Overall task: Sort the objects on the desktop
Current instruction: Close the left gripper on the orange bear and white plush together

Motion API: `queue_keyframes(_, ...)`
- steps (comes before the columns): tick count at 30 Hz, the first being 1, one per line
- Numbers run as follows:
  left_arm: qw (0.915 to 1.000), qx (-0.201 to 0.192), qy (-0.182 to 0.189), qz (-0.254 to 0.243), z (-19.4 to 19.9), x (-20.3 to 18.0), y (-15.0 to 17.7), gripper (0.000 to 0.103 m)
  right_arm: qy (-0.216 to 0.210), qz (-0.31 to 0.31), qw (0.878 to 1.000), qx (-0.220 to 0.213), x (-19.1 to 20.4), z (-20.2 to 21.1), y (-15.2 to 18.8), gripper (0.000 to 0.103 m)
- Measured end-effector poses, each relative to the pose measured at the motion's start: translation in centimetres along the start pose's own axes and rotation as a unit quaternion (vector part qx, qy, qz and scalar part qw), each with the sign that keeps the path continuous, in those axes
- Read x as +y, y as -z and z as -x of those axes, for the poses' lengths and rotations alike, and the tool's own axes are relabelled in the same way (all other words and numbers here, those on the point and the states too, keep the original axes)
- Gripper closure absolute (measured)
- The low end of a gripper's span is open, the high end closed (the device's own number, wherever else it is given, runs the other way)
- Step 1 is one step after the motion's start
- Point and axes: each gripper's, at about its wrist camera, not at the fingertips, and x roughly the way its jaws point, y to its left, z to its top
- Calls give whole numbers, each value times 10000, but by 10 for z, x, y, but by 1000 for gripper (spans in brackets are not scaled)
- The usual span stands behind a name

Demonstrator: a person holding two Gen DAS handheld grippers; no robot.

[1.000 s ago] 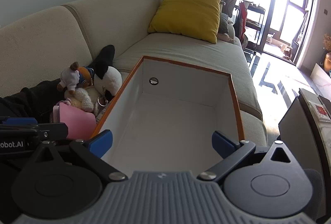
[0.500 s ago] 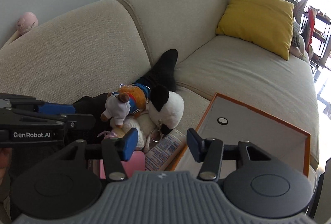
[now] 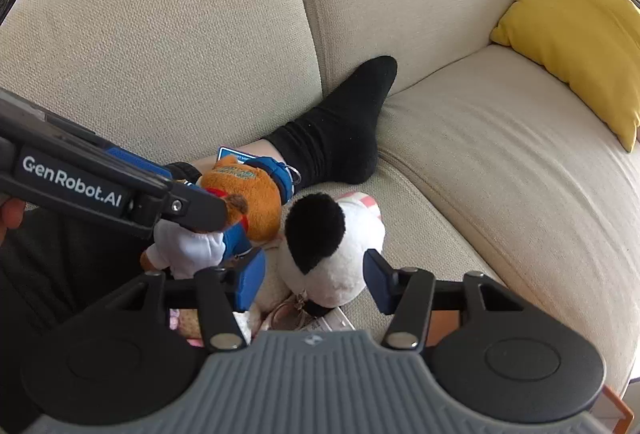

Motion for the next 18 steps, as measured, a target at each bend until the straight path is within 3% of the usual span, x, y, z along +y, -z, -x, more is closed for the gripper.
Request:
queue_keyframes(5,9993,162,170,281,-17,11,-2,21,81,284,9993,235,-1,-25,-11,42)
queue_keyframes(8,9966,464,348,578,-34,19,2,21,149,426,9984,343,-1,-35,-15,41)
queue_keyframes(12,9944,577,436,765,-51,26,5,32,121,505,9979,396,-1,-42,-15,37)
queue_keyframes(18,9981,283,184,507,-38,16,3,49,98,341,9981,502,-8,-55,-18,30)
